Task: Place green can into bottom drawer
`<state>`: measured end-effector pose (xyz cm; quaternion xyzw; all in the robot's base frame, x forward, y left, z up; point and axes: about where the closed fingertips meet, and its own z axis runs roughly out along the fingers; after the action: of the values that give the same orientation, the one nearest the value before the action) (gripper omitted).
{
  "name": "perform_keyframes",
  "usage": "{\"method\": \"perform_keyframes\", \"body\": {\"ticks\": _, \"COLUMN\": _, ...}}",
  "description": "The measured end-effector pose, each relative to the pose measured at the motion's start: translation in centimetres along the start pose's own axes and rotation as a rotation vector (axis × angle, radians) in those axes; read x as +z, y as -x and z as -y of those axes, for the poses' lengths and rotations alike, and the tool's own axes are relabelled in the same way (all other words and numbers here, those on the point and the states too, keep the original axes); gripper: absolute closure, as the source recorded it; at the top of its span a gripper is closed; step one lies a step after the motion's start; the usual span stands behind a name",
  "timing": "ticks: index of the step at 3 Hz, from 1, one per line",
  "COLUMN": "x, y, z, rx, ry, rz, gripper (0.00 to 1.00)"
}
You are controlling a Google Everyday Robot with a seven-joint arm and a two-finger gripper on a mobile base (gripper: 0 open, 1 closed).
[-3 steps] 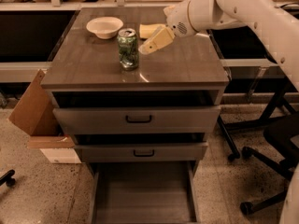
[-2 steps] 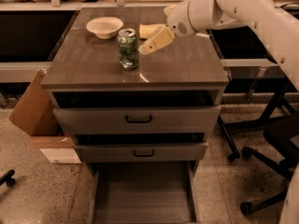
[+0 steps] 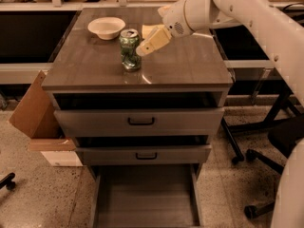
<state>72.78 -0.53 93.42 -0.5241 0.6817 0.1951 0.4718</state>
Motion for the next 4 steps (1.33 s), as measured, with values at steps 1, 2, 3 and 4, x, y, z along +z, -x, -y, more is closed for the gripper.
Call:
{"method": "perform_keyframes", "body": {"ticks": 1, "x": 1.4, "y": -0.2, "z": -0.3, "rx": -0.001, "ry": 0.021, "rz": -0.022, "gripper": 0.00}}
{"method": "perform_keyframes", "body": {"ticks": 2, "x": 3.0, "y": -0.8, "z": -0.2, "rx": 0.012, "ry": 0.031, "rz": -0.047, "gripper": 0.00}}
{"method": "perform_keyframes", "body": {"ticks": 3, "x": 4.7, "y": -1.0, "z": -0.3, "rx": 0.015, "ry": 0.044, "rz": -0.052, "gripper": 0.25}}
{"method": "perform_keyframes", "body": {"ticks": 4, "x": 5.3, "y": -1.0, "z": -0.3, "rx": 0.016, "ry": 0.049, "rz": -0.048, "gripper": 0.48}}
